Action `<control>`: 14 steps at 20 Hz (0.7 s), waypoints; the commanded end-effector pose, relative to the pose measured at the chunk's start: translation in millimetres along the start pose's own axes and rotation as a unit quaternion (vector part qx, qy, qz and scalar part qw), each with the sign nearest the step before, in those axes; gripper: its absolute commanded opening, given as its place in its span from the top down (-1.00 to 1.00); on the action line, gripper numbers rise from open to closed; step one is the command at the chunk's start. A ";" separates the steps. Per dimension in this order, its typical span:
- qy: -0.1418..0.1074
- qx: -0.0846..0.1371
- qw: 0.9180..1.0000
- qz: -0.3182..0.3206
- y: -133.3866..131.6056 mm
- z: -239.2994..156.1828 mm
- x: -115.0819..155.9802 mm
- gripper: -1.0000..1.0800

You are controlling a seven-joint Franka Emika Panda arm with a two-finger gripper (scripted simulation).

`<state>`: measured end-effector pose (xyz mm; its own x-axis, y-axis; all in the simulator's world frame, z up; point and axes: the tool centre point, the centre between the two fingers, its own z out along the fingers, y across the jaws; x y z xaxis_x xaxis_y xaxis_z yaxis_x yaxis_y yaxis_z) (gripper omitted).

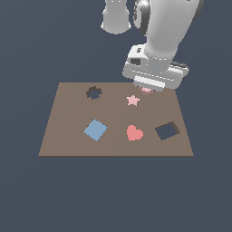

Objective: Insert a designated object into the corresponding slot on a board.

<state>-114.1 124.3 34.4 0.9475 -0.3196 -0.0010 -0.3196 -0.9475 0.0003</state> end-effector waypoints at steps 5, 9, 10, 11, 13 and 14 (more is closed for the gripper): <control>0.000 0.000 0.998 -0.055 37.0 -1.3 3.4 1.00; 0.000 0.000 0.995 -0.098 64.8 -2.1 8.9 1.00; 0.000 0.000 0.994 -0.109 72.3 -2.3 10.8 1.00; 0.000 0.000 0.993 -0.121 80.0 -2.5 13.0 1.00; 0.000 0.000 0.990 -0.144 95.0 -3.0 18.0 1.00; 0.000 0.000 0.988 -0.155 102.4 -3.2 20.8 1.00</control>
<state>-127.1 32.7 37.0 0.9988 -0.0496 -0.0014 -0.0496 -0.9988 0.0003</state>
